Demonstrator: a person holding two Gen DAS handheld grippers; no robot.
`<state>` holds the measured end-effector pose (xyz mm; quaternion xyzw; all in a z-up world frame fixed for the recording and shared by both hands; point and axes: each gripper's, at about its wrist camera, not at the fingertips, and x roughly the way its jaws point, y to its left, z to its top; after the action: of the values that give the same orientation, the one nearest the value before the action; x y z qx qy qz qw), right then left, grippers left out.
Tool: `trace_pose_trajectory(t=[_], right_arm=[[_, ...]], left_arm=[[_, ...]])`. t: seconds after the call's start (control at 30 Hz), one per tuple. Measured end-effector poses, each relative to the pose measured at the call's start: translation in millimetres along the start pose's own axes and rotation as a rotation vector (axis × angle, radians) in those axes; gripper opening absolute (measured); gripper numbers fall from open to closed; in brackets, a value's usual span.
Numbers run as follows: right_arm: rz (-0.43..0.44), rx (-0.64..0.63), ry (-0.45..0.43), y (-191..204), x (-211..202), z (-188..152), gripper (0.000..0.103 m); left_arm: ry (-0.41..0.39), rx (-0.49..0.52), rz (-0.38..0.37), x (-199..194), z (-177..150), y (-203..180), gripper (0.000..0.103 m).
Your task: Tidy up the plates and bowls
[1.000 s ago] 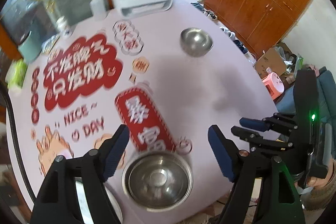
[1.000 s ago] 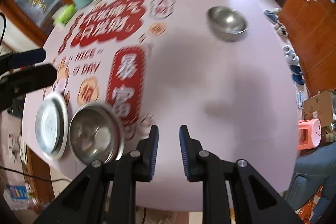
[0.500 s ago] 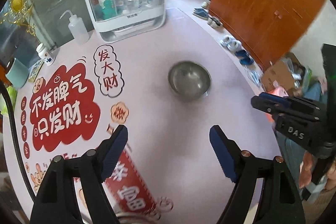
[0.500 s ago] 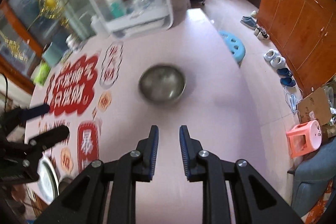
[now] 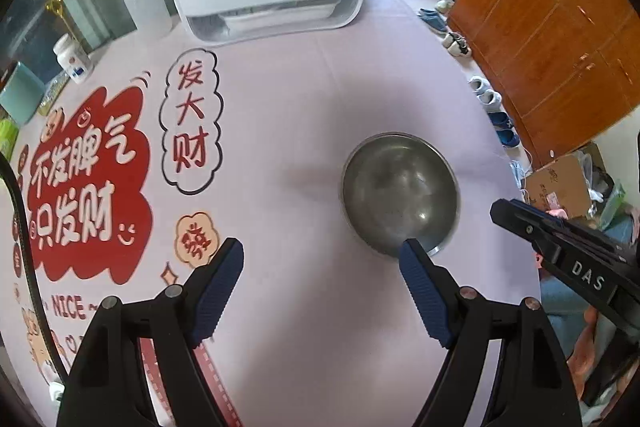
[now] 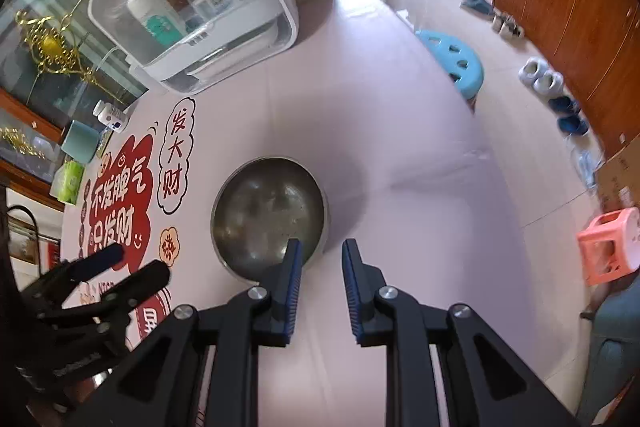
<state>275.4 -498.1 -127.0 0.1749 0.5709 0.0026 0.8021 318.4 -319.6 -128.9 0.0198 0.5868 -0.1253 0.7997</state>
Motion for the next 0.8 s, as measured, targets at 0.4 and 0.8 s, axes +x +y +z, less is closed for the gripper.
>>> trace_pose_trajectory(t=[0.4, 0.8], right_arm=[[0.036, 0.065, 0.082, -17.3, 45.3, 16.3, 0.021], [0.070, 0.019, 0.119, -6.3, 58.7, 10.7, 0.008]], left_arm=[[0.081, -0.085, 0.005, 60.4, 21.7, 7.8, 0.071], [0.196, -0.105, -0.136, 92.7, 19.4, 4.7, 0.009]])
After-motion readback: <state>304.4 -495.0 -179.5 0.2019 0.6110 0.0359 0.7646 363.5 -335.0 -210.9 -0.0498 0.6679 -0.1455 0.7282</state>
